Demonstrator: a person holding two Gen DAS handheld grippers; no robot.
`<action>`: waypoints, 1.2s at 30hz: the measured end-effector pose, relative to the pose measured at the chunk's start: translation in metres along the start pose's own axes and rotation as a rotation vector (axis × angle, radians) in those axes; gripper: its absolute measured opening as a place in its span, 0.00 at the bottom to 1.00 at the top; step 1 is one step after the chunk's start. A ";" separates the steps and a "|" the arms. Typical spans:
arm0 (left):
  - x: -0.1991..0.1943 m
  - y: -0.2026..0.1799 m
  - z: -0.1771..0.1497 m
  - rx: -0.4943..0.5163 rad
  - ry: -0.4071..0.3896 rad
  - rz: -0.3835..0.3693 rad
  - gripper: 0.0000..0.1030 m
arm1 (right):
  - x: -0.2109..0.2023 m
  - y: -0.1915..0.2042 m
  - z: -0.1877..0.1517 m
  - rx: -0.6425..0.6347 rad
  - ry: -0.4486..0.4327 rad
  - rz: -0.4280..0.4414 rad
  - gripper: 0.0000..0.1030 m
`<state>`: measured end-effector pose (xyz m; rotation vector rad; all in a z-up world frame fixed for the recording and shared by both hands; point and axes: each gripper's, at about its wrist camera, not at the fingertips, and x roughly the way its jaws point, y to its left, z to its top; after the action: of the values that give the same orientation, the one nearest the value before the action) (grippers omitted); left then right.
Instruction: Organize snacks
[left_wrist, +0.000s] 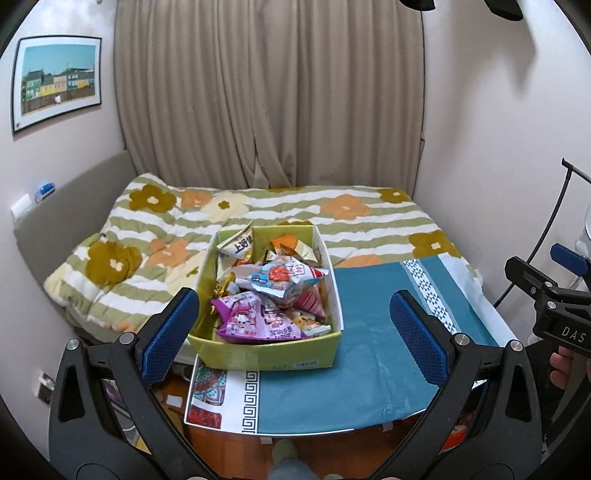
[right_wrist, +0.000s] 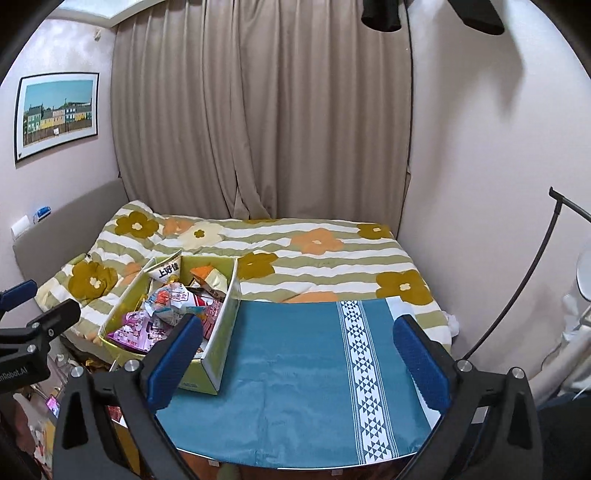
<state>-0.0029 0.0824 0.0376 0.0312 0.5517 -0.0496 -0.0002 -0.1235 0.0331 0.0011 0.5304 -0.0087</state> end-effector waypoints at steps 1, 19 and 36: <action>0.000 -0.001 0.000 0.000 -0.002 0.001 0.99 | 0.000 -0.001 0.000 0.002 -0.001 -0.002 0.99; 0.001 -0.005 0.000 0.006 -0.005 0.004 0.99 | -0.005 -0.005 -0.004 0.014 -0.004 -0.001 0.99; 0.003 0.000 0.006 0.006 -0.007 0.017 0.99 | -0.004 -0.008 -0.004 0.015 -0.001 0.002 0.99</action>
<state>0.0033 0.0822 0.0411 0.0415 0.5439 -0.0346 -0.0059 -0.1316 0.0321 0.0160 0.5289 -0.0107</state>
